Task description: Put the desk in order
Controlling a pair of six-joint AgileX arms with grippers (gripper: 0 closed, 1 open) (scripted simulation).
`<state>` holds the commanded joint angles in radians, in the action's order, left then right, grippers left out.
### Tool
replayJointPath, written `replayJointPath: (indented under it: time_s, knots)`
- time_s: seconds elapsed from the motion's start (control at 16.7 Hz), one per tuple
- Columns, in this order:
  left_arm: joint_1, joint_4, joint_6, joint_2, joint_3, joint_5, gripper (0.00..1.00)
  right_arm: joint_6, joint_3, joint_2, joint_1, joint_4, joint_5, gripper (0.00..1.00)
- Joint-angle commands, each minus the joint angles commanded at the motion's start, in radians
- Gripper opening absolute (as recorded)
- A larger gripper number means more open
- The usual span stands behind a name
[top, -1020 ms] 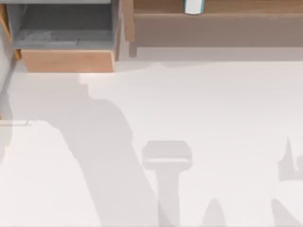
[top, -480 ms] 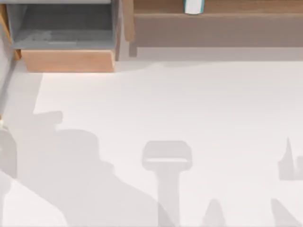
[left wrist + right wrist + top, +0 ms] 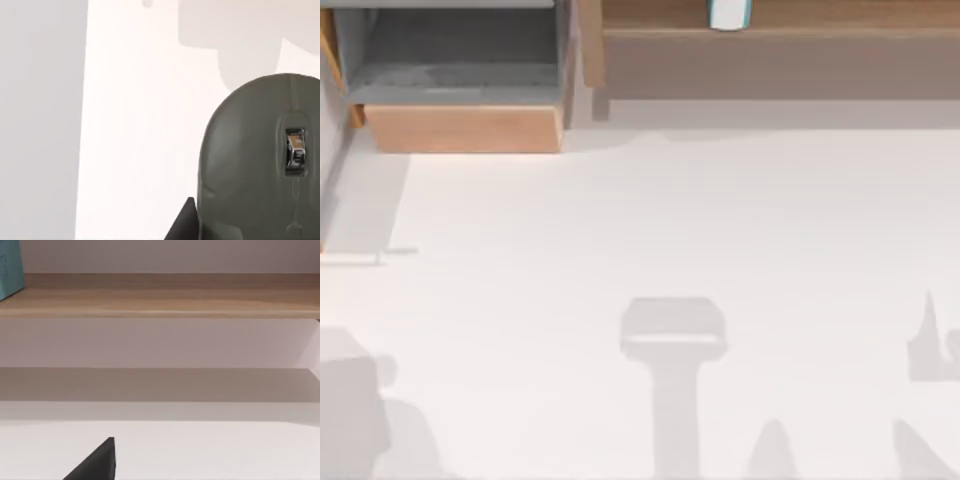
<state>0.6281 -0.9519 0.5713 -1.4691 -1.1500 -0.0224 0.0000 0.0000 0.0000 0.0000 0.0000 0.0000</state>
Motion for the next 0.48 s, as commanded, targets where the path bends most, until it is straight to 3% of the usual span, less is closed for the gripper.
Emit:
replayJointPath:
  time_s: [0.48]
  knots:
    - [0.018, 0.114, 0.078, 0.177, 0.463, -0.028, 0.0, 0.0, 0.0, 0.0, 0.0, 0.0, 0.0, 1.0]
